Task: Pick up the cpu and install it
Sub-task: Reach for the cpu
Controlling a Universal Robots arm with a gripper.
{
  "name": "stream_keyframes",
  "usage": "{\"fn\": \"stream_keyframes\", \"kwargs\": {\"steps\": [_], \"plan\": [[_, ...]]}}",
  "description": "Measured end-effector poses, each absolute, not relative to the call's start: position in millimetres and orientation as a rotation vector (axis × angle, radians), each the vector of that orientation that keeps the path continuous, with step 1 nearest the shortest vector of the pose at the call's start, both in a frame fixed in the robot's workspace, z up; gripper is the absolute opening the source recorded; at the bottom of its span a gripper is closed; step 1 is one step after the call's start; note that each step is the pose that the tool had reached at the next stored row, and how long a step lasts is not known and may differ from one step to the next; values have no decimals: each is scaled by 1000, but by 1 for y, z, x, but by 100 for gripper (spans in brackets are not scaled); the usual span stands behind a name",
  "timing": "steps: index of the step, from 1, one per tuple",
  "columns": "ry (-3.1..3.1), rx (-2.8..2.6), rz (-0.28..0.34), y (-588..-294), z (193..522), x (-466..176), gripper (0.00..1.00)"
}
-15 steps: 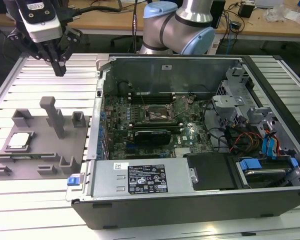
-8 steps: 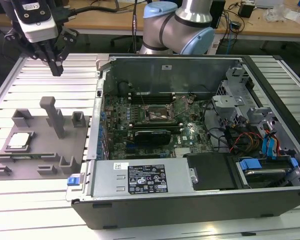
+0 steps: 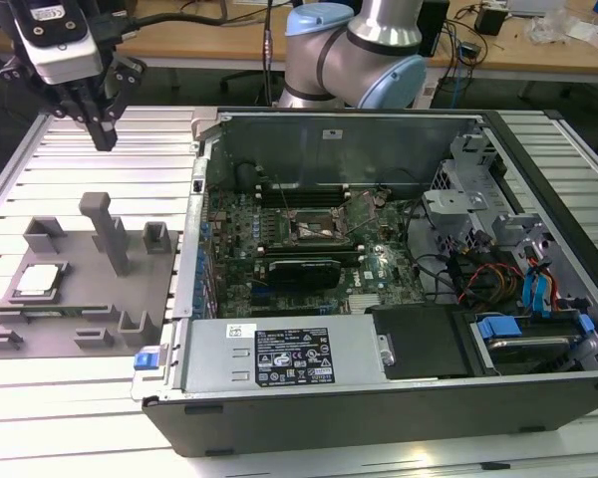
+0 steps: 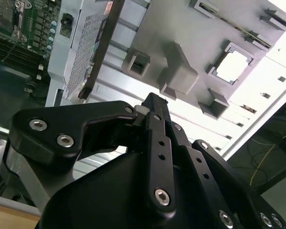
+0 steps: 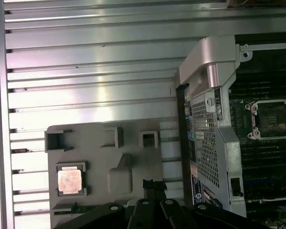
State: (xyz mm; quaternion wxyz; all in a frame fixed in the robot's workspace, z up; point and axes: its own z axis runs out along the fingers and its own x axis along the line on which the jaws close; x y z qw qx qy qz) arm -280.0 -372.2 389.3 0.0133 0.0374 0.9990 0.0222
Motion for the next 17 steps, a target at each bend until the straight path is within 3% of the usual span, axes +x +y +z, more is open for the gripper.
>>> {"fn": "stream_keyframes", "kwargs": {"steps": [17], "plan": [[3112, 117, 69, -370, 376, -319, 11]]}}
